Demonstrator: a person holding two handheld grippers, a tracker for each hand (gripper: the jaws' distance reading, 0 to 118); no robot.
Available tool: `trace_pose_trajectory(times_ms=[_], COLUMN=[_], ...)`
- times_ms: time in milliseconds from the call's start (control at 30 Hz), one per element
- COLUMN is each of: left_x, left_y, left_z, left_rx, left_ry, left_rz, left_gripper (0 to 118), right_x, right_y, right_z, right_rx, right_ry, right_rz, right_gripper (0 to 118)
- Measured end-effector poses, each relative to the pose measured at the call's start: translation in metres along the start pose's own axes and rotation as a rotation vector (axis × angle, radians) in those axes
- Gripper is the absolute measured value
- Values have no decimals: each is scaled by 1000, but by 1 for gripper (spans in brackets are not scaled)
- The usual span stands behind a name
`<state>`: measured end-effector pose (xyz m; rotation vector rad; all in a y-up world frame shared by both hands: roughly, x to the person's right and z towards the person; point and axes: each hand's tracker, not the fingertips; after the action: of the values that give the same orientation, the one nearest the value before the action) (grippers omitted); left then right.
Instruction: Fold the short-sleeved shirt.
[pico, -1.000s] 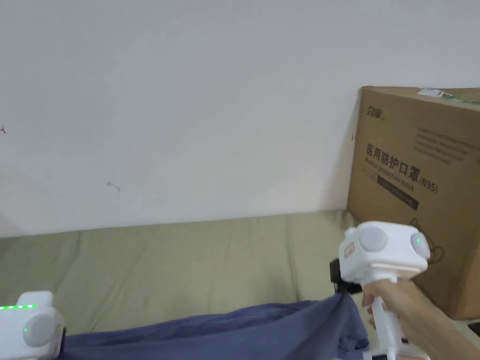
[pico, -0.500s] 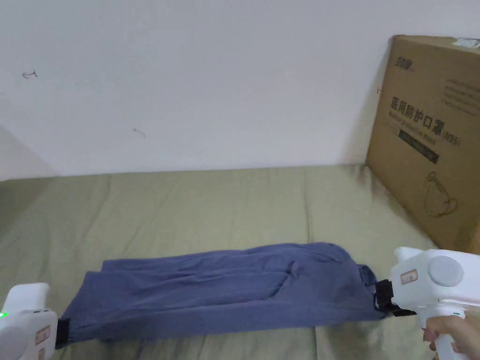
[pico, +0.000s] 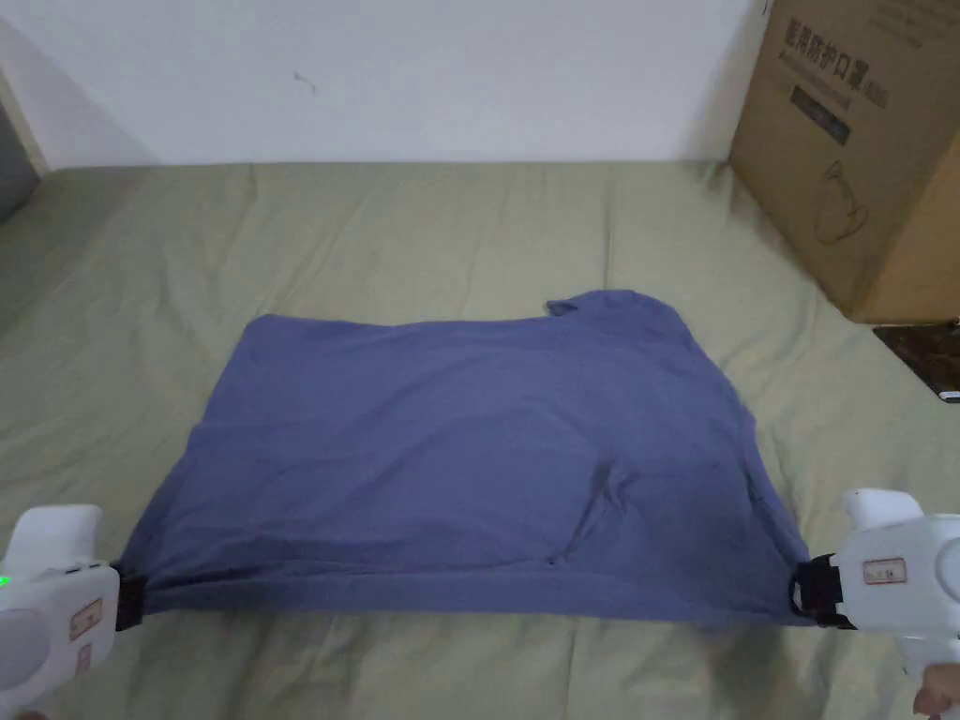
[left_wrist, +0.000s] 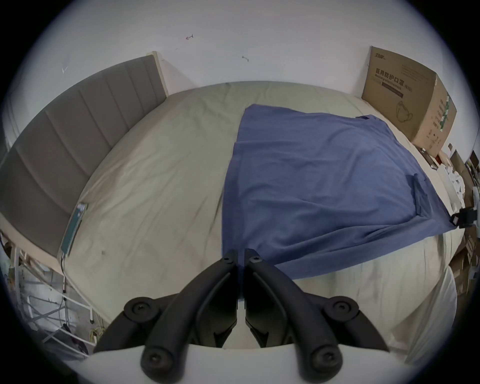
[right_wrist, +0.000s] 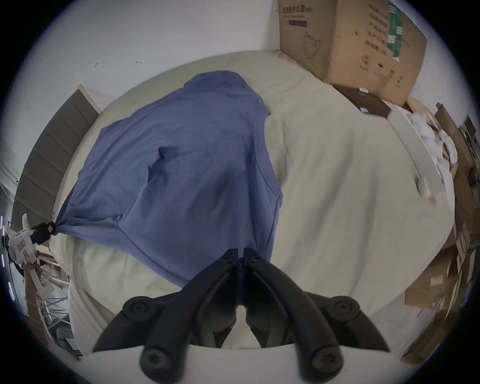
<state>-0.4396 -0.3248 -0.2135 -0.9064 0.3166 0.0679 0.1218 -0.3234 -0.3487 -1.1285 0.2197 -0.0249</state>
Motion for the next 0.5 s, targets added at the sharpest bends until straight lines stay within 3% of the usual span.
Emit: trace_pose_trajectory(times_ms=[133, 233, 300, 333, 367, 400, 433, 467, 500], left_x=[0, 0, 0, -1, -1, -1, -2, -4, -4], left_y=[-23, -25, -21, -20, -20, -19, -20, -22, -24], left_z=[7, 12, 18, 21, 23, 25, 28, 34, 42], left_rx=[-22, 14, 36, 39, 41, 38, 36, 44, 69], left_ry=[-28, -9, -20, -20, -15, -16, -16, -19, -32], left_rz=[8, -1, 31, 37, 41, 42, 49, 59, 70], left_gripper=[2, 4, 31, 54, 82, 82, 89, 104, 106], right_x=[10, 11, 12, 11, 12, 11, 9, 8, 8], right_y=[-23, -25, -25, -24, -23, -22, -22, -24, -26], right_z=[-2, 0, 4, 7, 10, 14, 18, 22, 28], right_rx=[-3, 20, 50, 71, 88, 95, 105, 122, 159], right_ry=[0, -6, 7, 12, 16, 13, 1, -4, 6], right_rz=[-72, -75, -84, -79, -71, -70, -59, -46, -35], right_gripper=[4, 4, 5, 12, 38, 38, 49, 88, 108])
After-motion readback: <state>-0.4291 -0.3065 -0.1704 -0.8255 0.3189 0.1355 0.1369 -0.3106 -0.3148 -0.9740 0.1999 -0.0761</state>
